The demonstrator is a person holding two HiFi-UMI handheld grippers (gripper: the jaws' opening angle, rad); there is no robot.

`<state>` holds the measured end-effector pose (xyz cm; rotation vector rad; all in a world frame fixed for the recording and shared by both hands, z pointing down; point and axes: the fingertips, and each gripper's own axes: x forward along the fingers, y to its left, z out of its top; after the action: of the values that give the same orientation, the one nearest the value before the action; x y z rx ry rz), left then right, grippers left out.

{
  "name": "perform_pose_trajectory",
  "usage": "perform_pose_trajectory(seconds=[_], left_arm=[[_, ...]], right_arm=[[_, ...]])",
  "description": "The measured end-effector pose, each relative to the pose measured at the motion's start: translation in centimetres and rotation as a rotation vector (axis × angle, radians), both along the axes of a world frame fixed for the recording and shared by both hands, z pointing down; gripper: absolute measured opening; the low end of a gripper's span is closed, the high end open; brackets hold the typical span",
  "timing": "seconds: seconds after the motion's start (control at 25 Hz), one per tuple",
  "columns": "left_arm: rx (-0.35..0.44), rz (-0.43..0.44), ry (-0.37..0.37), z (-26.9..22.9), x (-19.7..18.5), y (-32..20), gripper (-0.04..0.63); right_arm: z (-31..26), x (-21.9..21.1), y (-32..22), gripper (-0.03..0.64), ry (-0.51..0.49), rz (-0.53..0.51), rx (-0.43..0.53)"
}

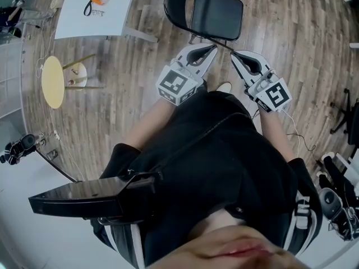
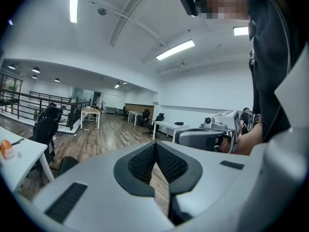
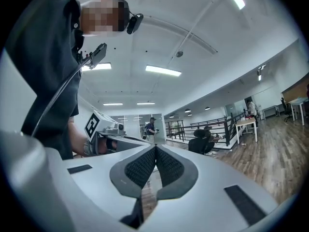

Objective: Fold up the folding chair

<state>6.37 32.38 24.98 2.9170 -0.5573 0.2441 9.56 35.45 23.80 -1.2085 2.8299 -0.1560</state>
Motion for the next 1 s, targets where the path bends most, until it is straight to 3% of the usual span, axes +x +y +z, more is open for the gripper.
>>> perform_pose_trajectory(seconds=[0.16,1.0], left_arm=[[0.013,0.022,0.021,-0.4,-0.2,0.2,0.005],[0.006,0.164,0.088,0.2,-8.7,-14.7,0.005]], right_arm=[[-0.8,0.1,-0.4,0.009,0.003,0.036,0.018],[-1.3,-9.6,-15.7,0.009,0.035,0.13,-0.049]])
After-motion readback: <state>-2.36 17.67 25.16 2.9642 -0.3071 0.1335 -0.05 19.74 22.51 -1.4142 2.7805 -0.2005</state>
